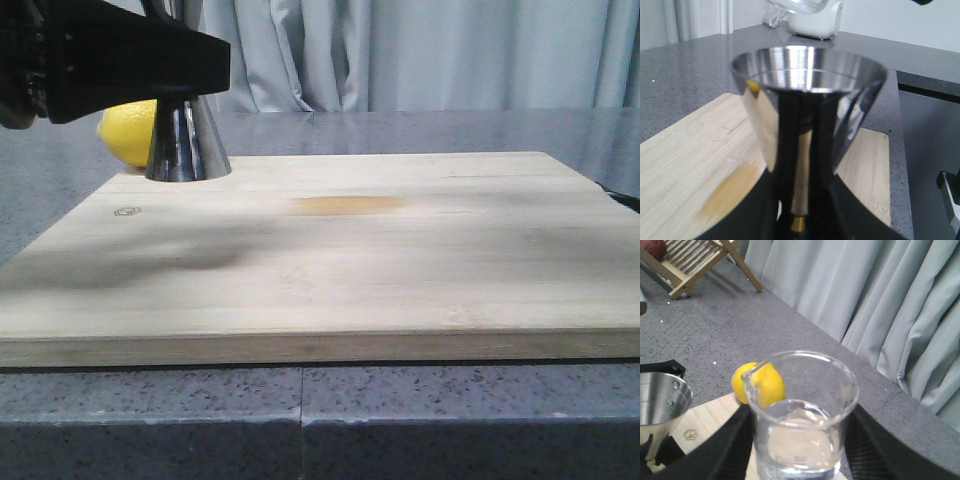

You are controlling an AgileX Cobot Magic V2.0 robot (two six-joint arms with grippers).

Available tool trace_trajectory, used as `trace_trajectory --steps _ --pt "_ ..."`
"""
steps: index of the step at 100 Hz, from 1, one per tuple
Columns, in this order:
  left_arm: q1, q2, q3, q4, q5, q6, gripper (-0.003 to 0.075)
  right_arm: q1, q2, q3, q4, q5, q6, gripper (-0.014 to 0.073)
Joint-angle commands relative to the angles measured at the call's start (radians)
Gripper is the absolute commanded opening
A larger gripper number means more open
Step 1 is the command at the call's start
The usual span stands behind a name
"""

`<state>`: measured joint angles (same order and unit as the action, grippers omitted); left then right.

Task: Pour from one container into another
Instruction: 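Lift the glass beaker with the right gripper toward the jigger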

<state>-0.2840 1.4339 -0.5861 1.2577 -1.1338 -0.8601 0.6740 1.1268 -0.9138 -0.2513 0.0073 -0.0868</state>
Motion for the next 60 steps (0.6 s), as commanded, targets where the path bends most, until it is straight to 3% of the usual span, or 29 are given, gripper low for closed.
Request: trace_trajectory --steps 1,60 --pt "0.001 -0.033 -0.029 -0.045 -0.073 -0.010 -0.0019 0.002 0.006 -0.055 -0.021 -0.074 -0.011 0.0277" --pt "0.001 -0.033 -0.029 -0.042 -0.074 -0.012 -0.0019 0.043 0.068 -0.131 -0.114 -0.045 -0.011 0.0277"
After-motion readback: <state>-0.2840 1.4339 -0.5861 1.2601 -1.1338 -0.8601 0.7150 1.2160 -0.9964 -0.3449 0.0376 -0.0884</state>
